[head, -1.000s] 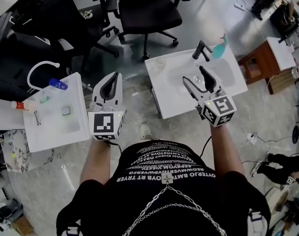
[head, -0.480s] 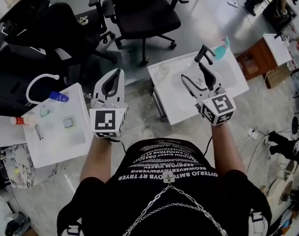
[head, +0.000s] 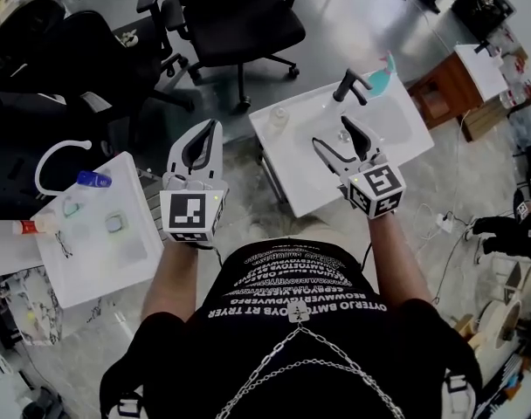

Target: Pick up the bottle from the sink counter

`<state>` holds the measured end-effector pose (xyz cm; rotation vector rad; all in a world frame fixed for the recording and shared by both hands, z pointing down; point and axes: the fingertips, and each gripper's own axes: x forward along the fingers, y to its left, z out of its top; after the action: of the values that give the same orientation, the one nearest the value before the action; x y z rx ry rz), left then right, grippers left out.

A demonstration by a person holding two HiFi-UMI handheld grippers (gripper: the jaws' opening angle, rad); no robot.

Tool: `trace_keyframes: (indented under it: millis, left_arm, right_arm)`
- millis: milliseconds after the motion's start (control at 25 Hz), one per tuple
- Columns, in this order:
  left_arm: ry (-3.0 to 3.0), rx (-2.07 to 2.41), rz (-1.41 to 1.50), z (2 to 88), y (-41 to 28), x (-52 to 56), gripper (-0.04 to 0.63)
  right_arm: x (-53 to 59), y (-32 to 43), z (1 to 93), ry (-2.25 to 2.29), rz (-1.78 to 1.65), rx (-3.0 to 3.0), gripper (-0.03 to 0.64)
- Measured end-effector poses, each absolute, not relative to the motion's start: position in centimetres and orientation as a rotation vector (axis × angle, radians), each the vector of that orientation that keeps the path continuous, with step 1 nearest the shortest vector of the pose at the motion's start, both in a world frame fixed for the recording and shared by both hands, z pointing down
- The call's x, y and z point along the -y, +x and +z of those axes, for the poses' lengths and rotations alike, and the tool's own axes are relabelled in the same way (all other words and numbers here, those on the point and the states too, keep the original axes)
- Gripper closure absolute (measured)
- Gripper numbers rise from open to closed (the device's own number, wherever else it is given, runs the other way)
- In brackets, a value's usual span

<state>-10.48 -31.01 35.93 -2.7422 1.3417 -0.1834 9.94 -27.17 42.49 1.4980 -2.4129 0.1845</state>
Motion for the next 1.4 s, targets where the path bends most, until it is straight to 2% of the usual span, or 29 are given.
trace_keyframes:
  millis: [400,840,1400]
  left_arm:
    - [-2.666,-1.467,-0.234,35.7,-10.0,34.7,0.591]
    - [-2.645,-1.520,-0.296,37.0,-5.9,39.7,0.591]
    - [-2.620,-1.619,-0.376,39.7,-4.7,43.0,0.589]
  right_arm:
    - [32.0,10.0,48.7,1.296,0.289,2.457,0.301]
    - [37.3,10.8,57.4,1.016,0.377,2.500,0.295]
    - [41.7,8.8,67.5,0.798,0.439,2.472,0.278]
